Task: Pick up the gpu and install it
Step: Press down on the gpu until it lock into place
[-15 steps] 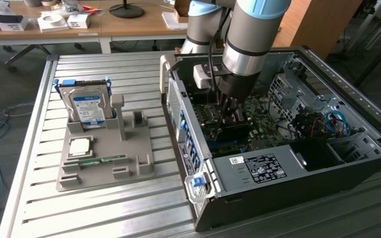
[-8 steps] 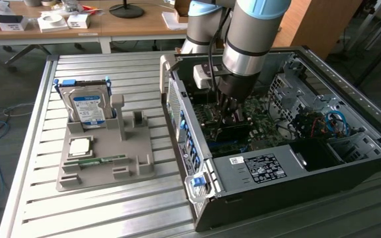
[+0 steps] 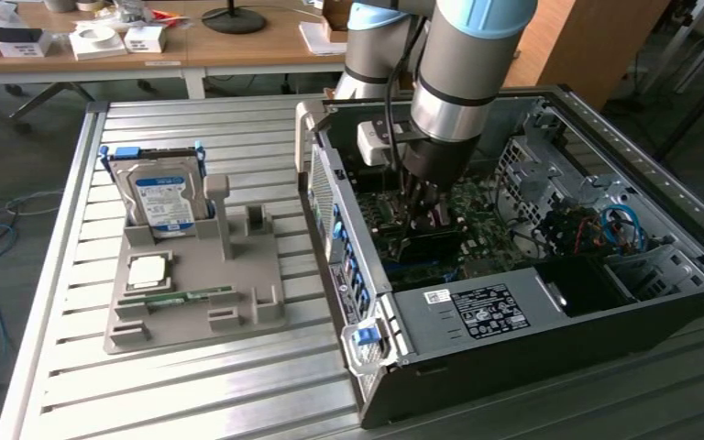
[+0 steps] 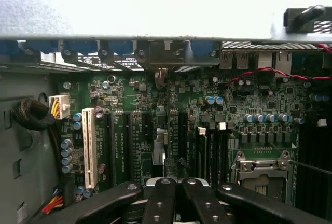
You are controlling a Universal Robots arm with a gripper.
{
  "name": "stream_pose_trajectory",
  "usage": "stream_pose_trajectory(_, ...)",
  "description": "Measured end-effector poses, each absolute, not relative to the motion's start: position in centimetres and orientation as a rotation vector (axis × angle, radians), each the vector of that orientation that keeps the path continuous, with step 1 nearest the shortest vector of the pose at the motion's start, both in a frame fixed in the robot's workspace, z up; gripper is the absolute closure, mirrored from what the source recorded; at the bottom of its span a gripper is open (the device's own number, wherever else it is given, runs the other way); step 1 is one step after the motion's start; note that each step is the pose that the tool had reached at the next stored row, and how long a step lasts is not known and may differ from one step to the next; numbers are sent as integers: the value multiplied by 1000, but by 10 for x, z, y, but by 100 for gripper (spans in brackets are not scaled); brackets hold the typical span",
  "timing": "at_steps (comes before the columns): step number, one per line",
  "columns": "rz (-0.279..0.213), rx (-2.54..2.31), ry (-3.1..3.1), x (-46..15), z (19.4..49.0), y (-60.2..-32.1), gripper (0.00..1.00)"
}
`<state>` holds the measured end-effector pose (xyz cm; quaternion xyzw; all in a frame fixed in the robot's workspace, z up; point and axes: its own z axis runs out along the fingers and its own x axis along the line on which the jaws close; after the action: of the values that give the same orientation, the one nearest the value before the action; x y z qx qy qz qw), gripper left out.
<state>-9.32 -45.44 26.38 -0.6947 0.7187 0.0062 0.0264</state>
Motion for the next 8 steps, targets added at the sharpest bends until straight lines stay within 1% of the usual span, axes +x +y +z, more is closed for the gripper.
stream_pose_trajectory(8,19,-2147,2221,-94,264,-454,89)
